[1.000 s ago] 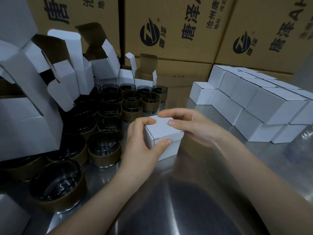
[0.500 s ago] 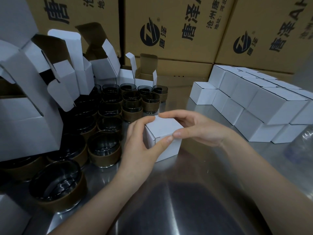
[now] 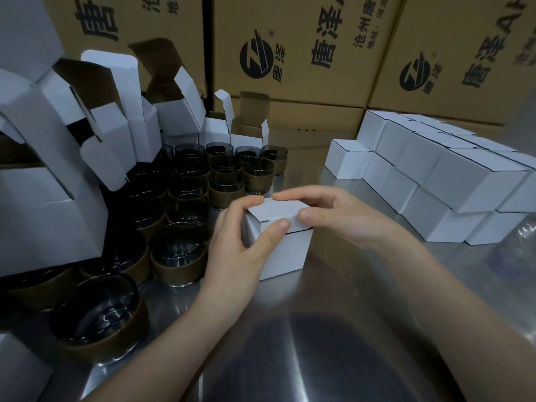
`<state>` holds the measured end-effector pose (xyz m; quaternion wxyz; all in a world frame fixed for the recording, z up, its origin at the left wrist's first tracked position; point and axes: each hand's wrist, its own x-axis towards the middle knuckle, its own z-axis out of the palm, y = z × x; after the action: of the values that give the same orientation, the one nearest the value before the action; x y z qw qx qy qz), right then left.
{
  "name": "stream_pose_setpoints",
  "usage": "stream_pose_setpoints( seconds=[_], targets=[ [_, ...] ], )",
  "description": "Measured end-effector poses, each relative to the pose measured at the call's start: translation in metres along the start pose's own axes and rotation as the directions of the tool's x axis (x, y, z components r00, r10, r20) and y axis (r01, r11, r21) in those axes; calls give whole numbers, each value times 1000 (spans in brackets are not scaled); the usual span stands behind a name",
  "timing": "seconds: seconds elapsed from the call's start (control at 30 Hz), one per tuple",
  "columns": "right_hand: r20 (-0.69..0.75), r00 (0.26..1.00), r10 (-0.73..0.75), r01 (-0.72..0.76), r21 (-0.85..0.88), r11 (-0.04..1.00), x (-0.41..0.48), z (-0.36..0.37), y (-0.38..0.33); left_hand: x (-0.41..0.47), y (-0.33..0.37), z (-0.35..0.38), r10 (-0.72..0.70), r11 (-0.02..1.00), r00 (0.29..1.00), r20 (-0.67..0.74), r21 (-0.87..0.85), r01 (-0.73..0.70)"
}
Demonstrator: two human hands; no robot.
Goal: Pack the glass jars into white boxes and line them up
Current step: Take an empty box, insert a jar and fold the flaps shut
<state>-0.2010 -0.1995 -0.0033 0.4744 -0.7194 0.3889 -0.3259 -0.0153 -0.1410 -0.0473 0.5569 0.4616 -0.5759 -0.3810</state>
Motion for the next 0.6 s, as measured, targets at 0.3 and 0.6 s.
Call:
stream_pose_setpoints(
  seconds=[0.3, 0.6],
  targets=[
    [-2, 1000, 9, -9, -37, 999, -1, 0, -3, -2, 2, 1, -24, 1000, 1000, 17, 11, 23],
    [62, 997, 37, -32, -78, 996, -2, -1, -3, -5, 4, 1, -14, 1000, 1000, 14, 22, 14]
  ],
)
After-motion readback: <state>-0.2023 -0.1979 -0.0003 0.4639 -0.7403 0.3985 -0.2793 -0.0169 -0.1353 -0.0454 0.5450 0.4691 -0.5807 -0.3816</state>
